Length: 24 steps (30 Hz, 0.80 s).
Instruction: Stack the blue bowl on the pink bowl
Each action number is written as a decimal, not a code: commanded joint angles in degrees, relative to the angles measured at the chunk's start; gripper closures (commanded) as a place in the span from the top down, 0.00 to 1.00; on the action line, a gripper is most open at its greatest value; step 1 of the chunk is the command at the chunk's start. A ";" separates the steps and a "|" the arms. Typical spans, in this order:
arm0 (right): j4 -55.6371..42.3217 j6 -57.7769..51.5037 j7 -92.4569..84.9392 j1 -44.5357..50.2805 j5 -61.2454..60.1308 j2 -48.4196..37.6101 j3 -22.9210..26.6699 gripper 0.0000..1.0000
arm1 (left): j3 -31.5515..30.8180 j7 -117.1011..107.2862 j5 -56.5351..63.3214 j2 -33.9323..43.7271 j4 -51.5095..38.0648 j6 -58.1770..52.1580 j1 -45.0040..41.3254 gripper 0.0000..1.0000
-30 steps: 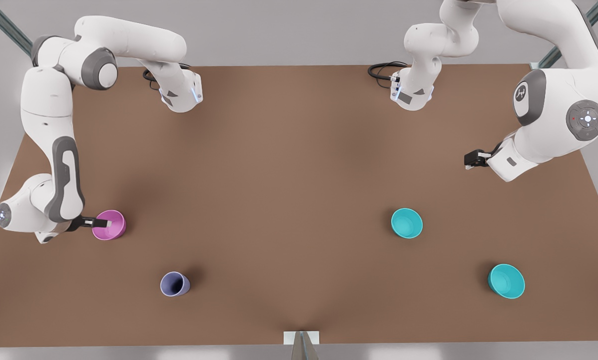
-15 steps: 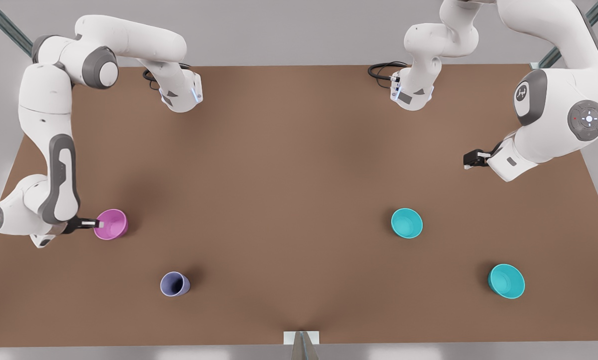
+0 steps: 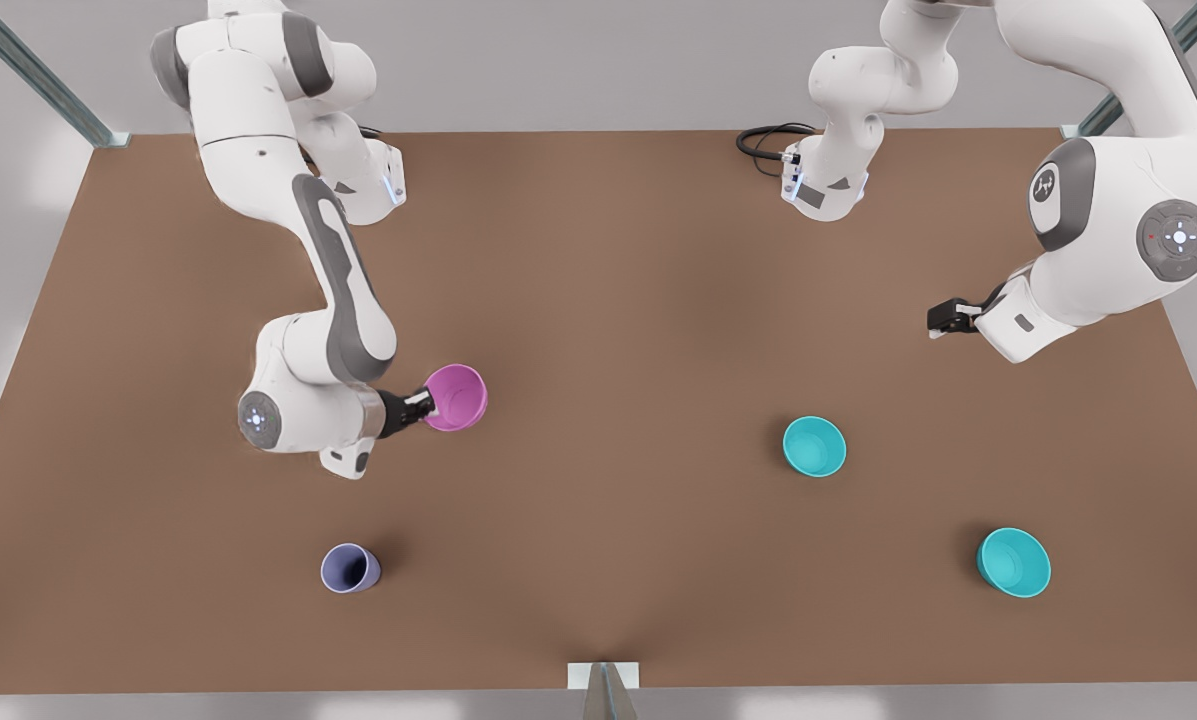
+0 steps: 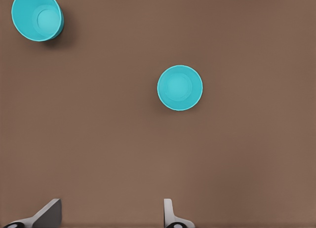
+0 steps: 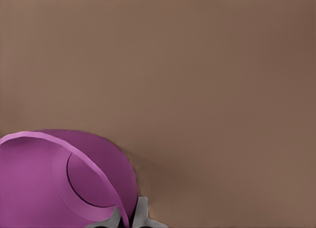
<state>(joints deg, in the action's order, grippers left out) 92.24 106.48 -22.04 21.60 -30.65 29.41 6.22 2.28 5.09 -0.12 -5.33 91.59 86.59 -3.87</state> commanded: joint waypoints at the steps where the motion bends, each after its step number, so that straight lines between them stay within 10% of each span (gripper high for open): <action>1: -3.38 7.34 33.10 3.45 -4.24 2.49 0.02 0.21 | 0.00 0.01 0.03 0.05 -0.18 -0.02 0.00 1.00; 9: -19.29 16.22 63.52 15.76 -0.91 17.35 0.46 0.21 | 0.00 0.01 0.03 0.05 -0.18 -0.02 -0.08 1.00; 22: -24.57 17.27 65.98 16.90 0.42 26.23 0.11 0.21 | 0.00 -0.17 0.03 -0.12 -0.18 -1.95 0.00 1.00; 24: -25.09 17.36 66.77 16.90 0.33 26.49 0.11 1.00 | 0.00 -0.08 -0.06 -0.30 -0.18 -1.87 0.00 1.00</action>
<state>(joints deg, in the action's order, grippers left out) 67.37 123.14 24.19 38.49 -30.05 55.84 6.32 2.28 5.07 -0.18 -5.58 91.43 85.47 -3.87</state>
